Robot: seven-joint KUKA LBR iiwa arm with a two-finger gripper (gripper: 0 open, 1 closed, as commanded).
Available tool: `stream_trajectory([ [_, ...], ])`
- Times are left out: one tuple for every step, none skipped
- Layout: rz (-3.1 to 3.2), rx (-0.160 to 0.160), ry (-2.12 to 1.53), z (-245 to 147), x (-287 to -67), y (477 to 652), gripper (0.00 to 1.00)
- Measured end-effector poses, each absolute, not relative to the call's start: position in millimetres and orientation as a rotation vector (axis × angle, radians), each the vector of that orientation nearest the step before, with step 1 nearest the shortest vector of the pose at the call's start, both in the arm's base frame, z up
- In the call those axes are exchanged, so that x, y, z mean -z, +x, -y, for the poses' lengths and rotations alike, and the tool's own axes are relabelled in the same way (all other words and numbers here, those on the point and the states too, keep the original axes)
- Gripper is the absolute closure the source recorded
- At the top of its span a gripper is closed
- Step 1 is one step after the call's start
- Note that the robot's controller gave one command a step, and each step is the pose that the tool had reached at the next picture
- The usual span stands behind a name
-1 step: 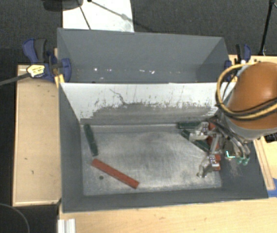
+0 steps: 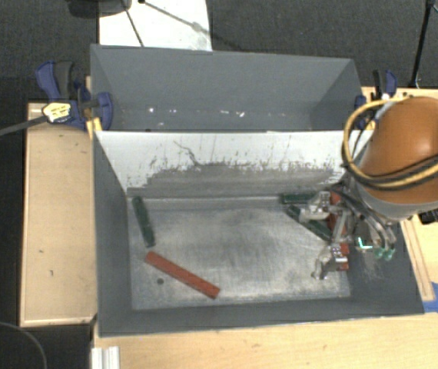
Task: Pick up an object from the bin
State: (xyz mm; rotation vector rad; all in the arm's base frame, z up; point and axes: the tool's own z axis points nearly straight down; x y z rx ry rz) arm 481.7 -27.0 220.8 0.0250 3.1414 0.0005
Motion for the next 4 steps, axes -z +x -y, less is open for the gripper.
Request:
stream_trajectory([
  [-3.139,-0.001,0.076,15.4,-213.9,484.8,0.00],
  [-3.136,-0.002,-0.008,57.5,-196.2,520.6,0.00],
  [-3.131,0.002,-0.026,73.0,-190.7,527.7,0.00],
  [-3.098,-0.001,-0.496,-15.8,-215.8,521.0,1.00],
])
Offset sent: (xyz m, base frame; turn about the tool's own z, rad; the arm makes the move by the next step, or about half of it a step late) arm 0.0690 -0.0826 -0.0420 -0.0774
